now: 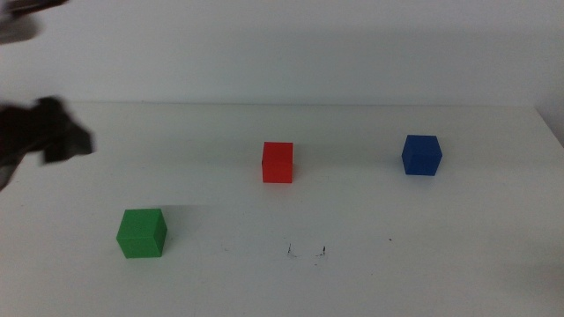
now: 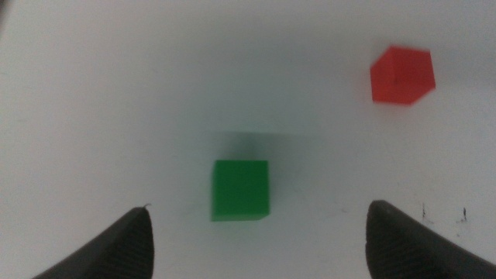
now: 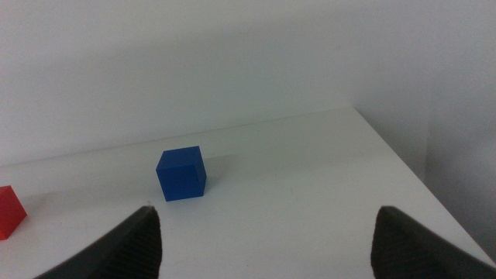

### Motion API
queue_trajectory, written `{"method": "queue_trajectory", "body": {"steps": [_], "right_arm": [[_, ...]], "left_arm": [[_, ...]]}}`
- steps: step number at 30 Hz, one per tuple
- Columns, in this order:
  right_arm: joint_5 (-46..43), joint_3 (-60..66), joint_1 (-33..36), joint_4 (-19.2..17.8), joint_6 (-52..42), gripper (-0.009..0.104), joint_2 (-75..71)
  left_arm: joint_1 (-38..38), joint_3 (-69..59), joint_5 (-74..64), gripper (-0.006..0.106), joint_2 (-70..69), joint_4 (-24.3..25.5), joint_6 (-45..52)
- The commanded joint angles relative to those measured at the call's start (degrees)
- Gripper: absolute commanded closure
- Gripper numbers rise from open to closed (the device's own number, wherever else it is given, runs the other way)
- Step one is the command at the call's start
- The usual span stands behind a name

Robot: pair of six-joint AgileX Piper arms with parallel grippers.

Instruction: Stack red cubes first, then green, then blue cubes in a specific spot.

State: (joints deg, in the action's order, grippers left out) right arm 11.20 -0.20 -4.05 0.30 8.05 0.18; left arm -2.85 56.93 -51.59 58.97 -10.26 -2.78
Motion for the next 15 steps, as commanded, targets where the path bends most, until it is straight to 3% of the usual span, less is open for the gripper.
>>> {"method": "queue_trajectory", "body": {"steps": [1, 8, 15], "right_arm": [[-0.7, 0.2, -0.4, -0.3, -0.1, 0.002, -0.2], [-0.7, 0.2, -0.4, -0.3, -0.1, 0.002, -0.2], [-0.7, 0.2, -0.4, -0.3, -0.1, 0.002, -0.2]], "left_arm": [[-3.1, 5.9, -2.4, 0.007, 8.8, -0.4, -0.5], [-19.0, 23.7, -3.5, 0.007, 32.2, 10.9, -16.9], [-24.3, 42.9, -8.1, 0.007, 49.5, 11.9, -18.1]]}}
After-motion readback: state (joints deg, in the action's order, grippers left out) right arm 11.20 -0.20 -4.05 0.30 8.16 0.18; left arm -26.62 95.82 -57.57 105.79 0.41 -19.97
